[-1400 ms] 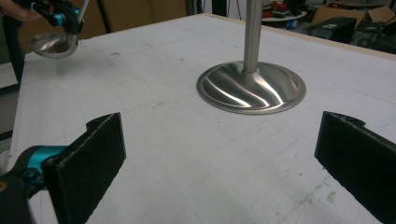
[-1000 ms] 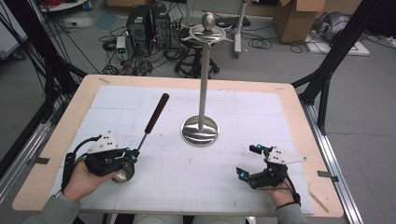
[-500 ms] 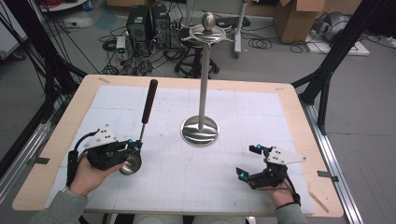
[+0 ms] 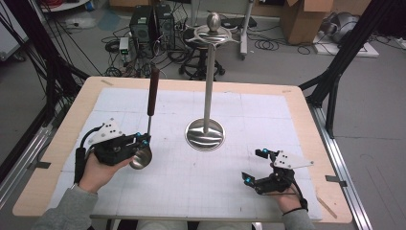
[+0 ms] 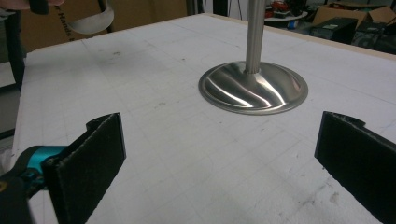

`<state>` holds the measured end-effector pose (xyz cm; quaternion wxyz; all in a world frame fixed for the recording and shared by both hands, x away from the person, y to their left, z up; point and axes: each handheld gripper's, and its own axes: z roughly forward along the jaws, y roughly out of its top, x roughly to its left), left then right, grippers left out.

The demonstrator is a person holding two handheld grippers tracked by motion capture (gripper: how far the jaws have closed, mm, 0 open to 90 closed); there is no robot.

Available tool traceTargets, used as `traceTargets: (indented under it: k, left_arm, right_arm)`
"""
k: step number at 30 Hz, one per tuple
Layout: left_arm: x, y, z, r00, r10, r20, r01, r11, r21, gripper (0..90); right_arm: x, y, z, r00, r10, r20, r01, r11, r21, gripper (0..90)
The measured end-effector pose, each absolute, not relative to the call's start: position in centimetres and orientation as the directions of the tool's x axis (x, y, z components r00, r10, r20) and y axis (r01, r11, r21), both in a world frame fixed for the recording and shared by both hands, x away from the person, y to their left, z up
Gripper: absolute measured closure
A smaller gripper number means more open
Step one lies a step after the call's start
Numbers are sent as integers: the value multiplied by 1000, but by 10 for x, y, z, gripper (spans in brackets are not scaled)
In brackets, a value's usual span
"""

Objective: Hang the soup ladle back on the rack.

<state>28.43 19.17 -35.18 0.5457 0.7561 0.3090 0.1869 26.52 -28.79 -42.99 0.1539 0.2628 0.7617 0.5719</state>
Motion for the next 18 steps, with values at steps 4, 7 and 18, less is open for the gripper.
traceTargets:
  k: [4, 7, 18]
  left_arm:
    - [287, 184, -348, 738, 674, -40, 242, -209, 948, 845]
    - [291, 177, -347, 734, 677, -49, 244, -195, 950, 845]
    - [306, 159, -336, 750, 654, -102, 230, -113, 967, 845]
  right_arm:
    - [265, -288, -430, -815, 576, 68, 226, 208, 952, 7]
    - [265, -288, -430, -815, 575, 68, 225, 207, 952, 7]
    - [266, -287, -430, -818, 572, 65, 224, 212, 951, 7]
